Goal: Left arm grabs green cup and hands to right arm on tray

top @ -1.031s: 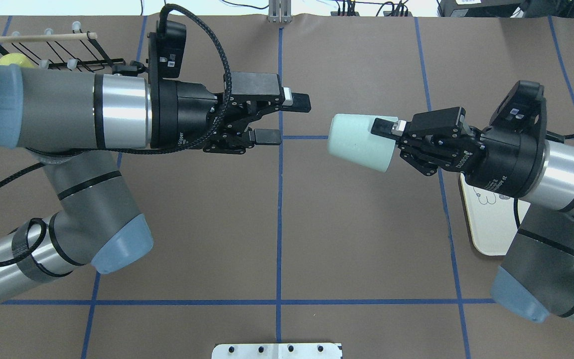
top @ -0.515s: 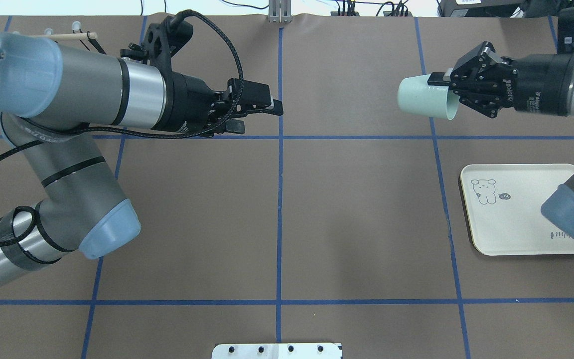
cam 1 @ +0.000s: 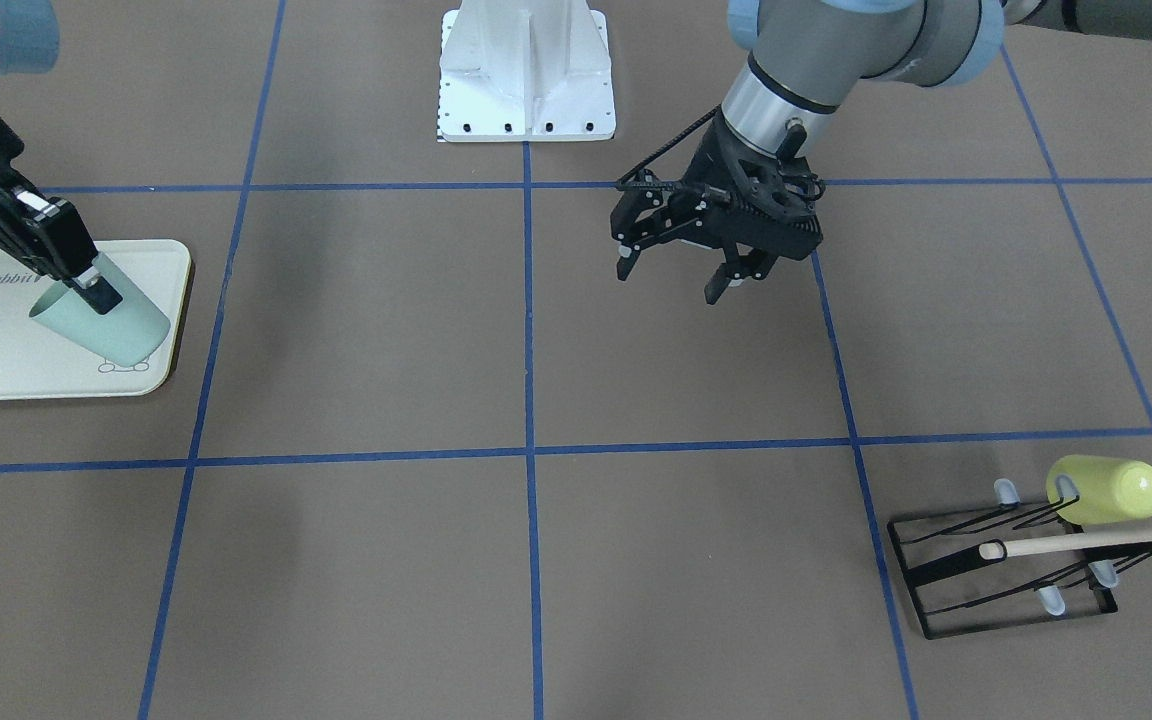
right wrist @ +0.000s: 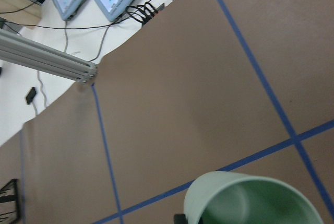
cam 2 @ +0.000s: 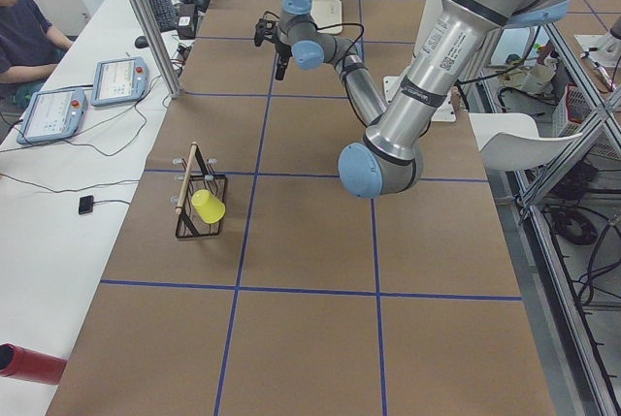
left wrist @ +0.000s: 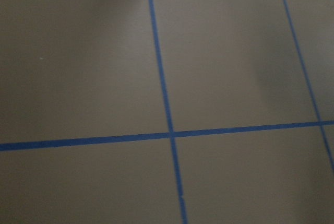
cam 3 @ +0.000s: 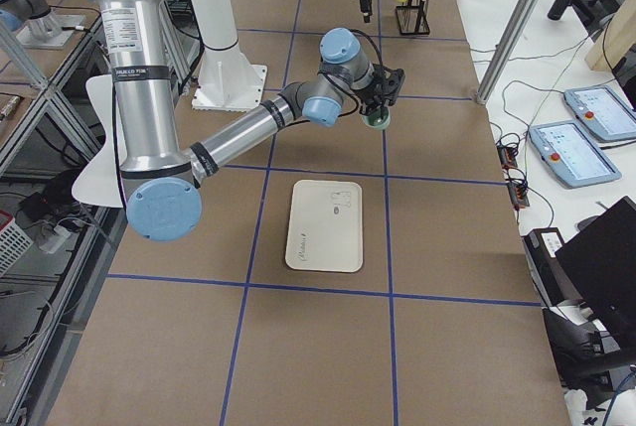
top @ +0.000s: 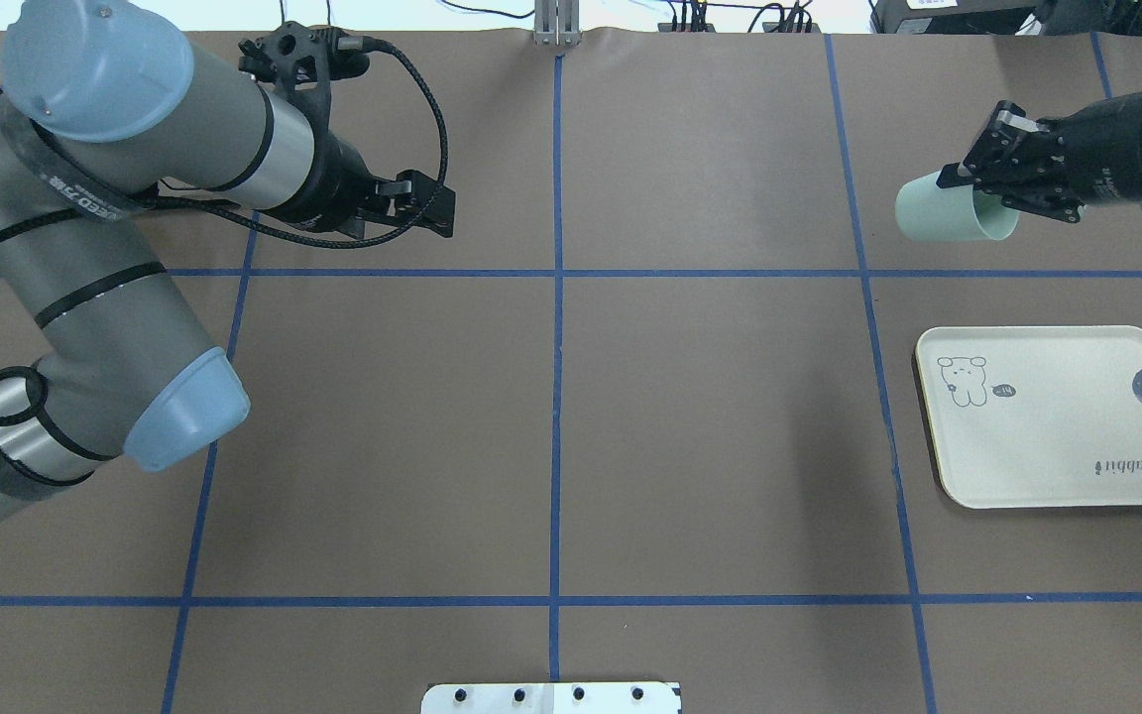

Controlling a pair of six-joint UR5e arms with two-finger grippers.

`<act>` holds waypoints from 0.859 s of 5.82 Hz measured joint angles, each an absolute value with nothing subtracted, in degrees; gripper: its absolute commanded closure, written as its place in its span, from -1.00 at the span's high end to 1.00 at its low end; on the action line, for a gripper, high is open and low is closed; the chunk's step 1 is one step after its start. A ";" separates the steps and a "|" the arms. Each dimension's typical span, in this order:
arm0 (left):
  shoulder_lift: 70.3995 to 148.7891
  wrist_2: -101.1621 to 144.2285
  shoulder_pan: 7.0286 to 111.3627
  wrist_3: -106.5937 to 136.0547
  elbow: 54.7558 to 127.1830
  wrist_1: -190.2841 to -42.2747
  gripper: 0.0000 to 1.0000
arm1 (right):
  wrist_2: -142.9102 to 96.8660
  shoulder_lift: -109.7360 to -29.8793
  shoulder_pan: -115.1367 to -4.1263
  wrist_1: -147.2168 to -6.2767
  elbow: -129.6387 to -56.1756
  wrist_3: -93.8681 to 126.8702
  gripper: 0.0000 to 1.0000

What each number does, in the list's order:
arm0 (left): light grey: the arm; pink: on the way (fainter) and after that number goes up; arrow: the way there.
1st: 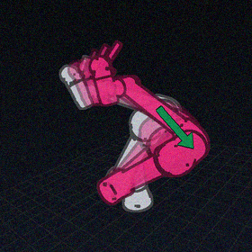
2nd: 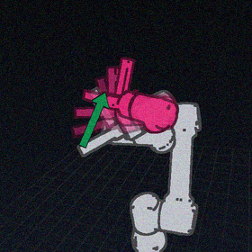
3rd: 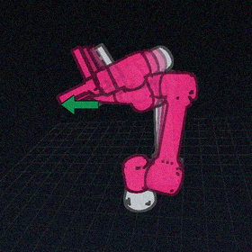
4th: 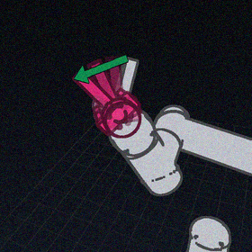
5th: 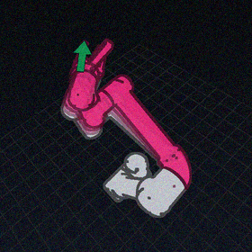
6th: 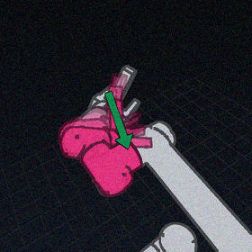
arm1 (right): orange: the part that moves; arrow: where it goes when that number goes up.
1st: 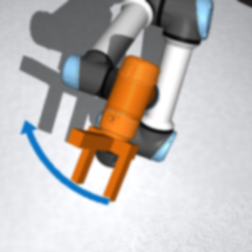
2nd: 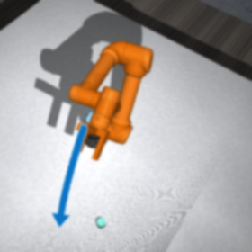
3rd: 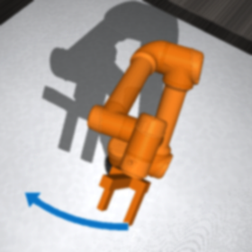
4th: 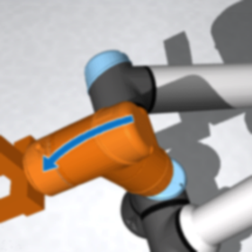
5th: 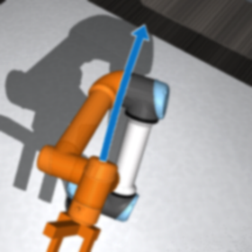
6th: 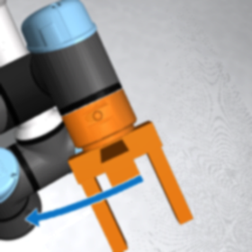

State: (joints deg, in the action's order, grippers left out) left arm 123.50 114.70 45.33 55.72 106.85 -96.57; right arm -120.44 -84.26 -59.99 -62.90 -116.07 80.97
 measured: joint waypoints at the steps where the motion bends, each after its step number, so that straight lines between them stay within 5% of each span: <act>1: 121.72 114.81 47.34 47.61 107.29 -92.16 1.00 | -120.15 -86.20 -60.39 -71.39 -117.45 69.92 -1.00; 5: 106.46 124.22 65.78 21.25 110.14 -83.98 1.00 | -119.67 -95.94 -63.05 -79.18 -118.11 45.01 -1.00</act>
